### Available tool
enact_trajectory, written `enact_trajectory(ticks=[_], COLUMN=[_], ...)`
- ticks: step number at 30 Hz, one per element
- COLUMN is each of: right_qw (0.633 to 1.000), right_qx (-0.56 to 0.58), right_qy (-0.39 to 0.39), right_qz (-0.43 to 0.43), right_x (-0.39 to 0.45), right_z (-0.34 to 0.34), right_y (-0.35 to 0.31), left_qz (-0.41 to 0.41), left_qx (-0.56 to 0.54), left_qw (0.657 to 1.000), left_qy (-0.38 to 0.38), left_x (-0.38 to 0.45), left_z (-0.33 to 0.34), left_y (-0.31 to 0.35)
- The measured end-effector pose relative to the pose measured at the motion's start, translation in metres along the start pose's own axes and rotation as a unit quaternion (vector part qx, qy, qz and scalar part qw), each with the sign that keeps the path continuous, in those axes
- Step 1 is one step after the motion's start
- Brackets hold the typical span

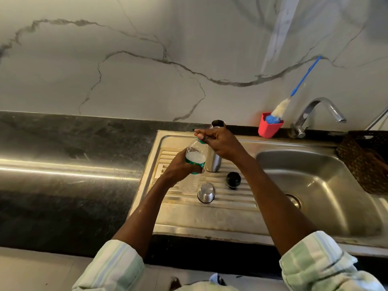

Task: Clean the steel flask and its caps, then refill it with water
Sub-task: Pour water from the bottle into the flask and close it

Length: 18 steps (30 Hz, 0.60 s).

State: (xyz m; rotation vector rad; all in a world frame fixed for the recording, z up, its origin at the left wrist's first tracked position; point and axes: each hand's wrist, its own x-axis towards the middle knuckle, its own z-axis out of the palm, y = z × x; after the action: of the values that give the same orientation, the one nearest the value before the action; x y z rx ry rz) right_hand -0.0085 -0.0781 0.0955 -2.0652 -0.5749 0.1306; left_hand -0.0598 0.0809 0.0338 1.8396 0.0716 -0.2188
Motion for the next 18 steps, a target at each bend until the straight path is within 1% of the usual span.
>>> enact_trajectory(ticks=[4,7,10,12,15,17,18], right_qw=[0.999,0.992,0.977,0.968,0.971,0.98,0.985], right_qx=[-0.013,-0.024,-0.026,-0.04,-0.057,-0.051,-0.033], right_qy=[0.039,0.121,0.211,0.244,0.224,0.188,0.167], right_qz=[0.012,0.013,-0.026,-0.045,-0.057,-0.031,-0.001], right_x=[-0.003,-0.007,-0.015,-0.02,-0.022,-0.021,-0.019], right_z=[0.006,0.017,0.032,0.037,0.039,0.036,0.032], right_y=[0.005,0.009,0.011,0.011,0.011,0.008,0.006], left_qz=[-0.023,-0.041,-0.052,-0.061,-0.057,-0.049,-0.047], left_qx=[-0.013,-0.016,-0.009,-0.008,-0.013,-0.015,-0.013], left_qw=[0.999,0.999,0.998,0.998,0.998,0.999,0.999], left_qy=[-0.02,-0.025,-0.02,-0.005,0.005,0.004,0.001], left_x=[0.001,0.002,0.004,0.005,0.004,0.004,0.003], left_z=[0.006,0.01,0.014,0.014,0.011,0.007,0.005], left_y=[-0.004,-0.008,-0.009,-0.008,-0.008,-0.01,-0.01])
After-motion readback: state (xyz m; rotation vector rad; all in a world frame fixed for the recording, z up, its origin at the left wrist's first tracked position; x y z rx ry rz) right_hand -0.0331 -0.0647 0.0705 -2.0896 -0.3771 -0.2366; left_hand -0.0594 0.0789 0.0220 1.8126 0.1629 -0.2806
